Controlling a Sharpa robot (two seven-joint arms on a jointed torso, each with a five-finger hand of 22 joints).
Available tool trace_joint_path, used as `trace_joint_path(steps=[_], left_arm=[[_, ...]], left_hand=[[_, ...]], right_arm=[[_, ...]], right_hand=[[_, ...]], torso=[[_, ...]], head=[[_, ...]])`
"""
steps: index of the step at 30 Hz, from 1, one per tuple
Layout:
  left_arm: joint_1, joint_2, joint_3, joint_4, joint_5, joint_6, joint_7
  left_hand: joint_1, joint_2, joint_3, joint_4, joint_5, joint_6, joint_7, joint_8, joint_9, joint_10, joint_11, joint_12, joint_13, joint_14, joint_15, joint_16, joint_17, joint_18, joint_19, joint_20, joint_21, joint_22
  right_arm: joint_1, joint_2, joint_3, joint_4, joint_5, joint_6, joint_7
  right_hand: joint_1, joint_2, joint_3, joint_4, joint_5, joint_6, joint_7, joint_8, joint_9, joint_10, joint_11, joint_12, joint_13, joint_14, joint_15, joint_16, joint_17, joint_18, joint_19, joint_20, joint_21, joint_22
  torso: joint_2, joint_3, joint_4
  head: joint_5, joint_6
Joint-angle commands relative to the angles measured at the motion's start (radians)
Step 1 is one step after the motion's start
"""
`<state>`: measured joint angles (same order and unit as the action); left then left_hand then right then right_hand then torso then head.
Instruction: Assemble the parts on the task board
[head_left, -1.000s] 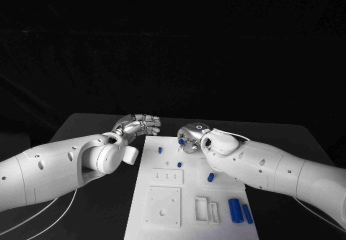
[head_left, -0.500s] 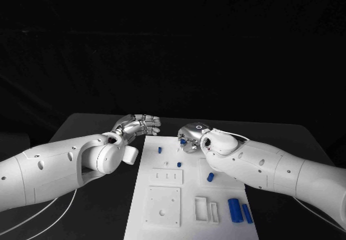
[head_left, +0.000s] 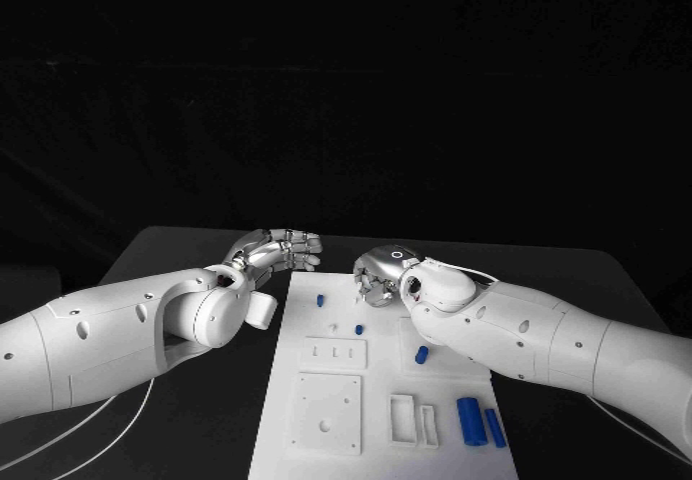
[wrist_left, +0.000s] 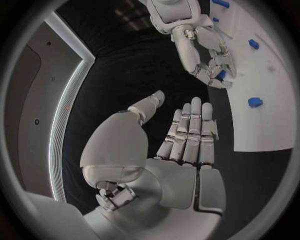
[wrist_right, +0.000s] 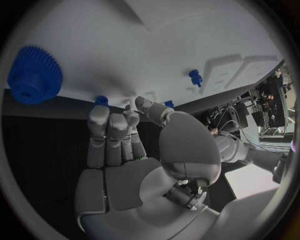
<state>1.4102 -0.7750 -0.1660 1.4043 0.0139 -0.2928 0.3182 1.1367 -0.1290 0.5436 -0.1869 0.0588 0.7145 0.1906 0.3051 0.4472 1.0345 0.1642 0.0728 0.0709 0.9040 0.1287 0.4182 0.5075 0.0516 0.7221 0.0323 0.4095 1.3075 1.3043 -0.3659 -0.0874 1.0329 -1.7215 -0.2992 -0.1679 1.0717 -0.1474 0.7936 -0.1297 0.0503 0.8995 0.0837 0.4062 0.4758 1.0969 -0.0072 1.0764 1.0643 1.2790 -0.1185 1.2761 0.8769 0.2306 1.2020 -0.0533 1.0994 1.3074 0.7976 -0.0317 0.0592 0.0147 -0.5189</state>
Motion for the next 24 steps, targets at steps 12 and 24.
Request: trace_joint_path(steps=[12, 24], left_arm=[[0.001, 0.000, 0.001, 0.002, -0.004, 0.016, 0.005], [0.001, -0.009, 0.001, 0.005, -0.004, 0.017, 0.004]], left_hand=[[-0.008, 0.001, -0.001, -0.007, 0.003, 0.010, 0.009, -0.004, -0.001, 0.004, -0.001, -0.005, -0.001, -0.002, 0.007, -0.007, 0.002, 0.017, -0.007, 0.002, 0.007, 0.021], [-0.007, 0.000, -0.001, -0.008, 0.003, 0.009, 0.009, -0.004, -0.001, 0.004, -0.001, -0.005, -0.002, -0.002, 0.007, -0.007, 0.002, 0.017, -0.007, 0.002, 0.007, 0.021]], right_arm=[[0.000, -0.021, 0.000, 0.005, 0.087, -0.193, 0.037], [0.000, -0.097, 0.034, 0.075, 0.121, -0.256, 0.065]], right_hand=[[-0.039, -0.082, -0.050, -0.001, -0.003, 0.026, 0.032, -0.066, -0.025, -0.065, 0.014, 0.006, -0.005, 0.001, 0.014, -0.004, 0.008, 0.031, 0.004, -0.006, 0.009, 0.016], [-0.054, -0.132, -0.187, -0.038, 0.000, -0.034, 0.059, -0.097, -0.037, -0.078, 0.037, 0.015, -0.007, -0.003, 0.038, -0.002, 0.022, 0.031, 0.002, -0.024, 0.005, 0.011]], torso=[[-0.001, 0.0008, -0.0021], [0.000, 0.0017, -0.0041]], head=[[0.001, 0.006], [-0.002, 0.017]])
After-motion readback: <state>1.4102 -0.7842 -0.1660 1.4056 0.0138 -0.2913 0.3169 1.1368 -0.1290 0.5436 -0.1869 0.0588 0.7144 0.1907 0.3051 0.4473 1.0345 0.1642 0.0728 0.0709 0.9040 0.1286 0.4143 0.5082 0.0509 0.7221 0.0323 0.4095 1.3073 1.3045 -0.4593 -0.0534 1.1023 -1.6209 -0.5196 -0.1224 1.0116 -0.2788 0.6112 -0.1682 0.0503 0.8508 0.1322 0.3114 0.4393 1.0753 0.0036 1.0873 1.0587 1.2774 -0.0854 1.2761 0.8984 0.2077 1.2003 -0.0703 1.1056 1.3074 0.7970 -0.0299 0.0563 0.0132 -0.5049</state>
